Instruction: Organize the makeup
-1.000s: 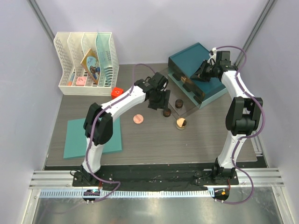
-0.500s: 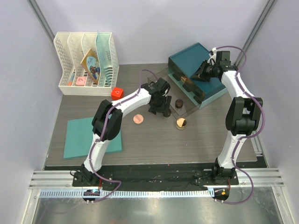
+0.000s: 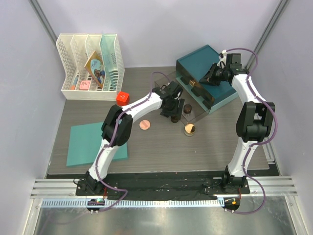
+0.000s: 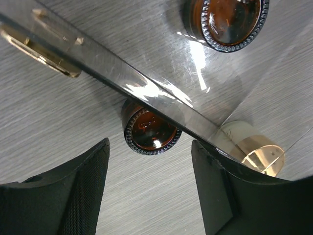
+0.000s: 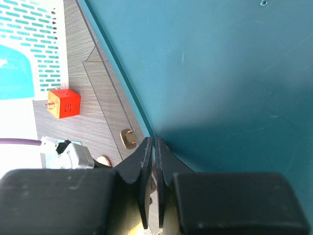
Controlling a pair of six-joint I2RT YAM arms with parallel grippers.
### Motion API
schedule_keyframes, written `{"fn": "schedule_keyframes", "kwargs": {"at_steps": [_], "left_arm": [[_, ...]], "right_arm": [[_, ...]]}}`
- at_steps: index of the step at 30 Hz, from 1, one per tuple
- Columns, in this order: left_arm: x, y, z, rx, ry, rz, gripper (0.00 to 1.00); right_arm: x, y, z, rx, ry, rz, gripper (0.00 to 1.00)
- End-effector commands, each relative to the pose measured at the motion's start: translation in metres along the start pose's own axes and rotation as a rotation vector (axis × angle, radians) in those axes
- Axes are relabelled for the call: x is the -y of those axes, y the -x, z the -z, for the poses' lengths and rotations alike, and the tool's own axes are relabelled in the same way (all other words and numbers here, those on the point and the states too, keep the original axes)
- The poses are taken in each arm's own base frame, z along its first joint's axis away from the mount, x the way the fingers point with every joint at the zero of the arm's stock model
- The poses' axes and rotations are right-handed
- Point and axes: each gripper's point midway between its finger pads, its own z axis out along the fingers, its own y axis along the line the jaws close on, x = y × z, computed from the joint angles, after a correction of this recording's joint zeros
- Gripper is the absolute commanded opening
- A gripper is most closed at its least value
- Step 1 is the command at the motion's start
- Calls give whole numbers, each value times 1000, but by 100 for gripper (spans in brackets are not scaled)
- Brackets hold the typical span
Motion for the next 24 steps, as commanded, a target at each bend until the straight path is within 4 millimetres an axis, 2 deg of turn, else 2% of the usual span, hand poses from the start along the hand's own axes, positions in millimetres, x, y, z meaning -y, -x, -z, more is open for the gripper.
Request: {"fn": "schedule_keyframes", "kwargs": {"at_steps": [1, 4, 9, 12, 15, 16, 18, 22, 24], "left_arm": [[14, 13, -6, 53, -1, -56, 68], [14, 11, -14, 43, 21, -61, 68], [2, 6, -29, 40, 81, -49, 66], [-1, 2, -36, 26, 87, -45, 54], [-5, -1, -34, 24, 108, -50, 25], [-10, -4, -35, 21, 125, -50, 12], [-10, -1, -26, 40, 128, -65, 1], [-21, -3, -8, 64, 169, -84, 0], [-21, 5, 6, 109, 175, -93, 0]], "right_arm": [[102, -127, -12, -405, -362, -156, 14], [102, -127, -12, -404, -361, -153, 14], [102, -127, -12, -402, -361, -155, 14], [102, -127, -11, -405, -362, -155, 14], [102, -128, -11, -405, -362, -155, 14], [102, -128, -11, -406, -363, -157, 14], [103, -128, -11, -405, -362, -155, 14], [102, -128, -11, -405, -362, -156, 14], [102, -128, -12, -406, -361, -157, 14]]}}
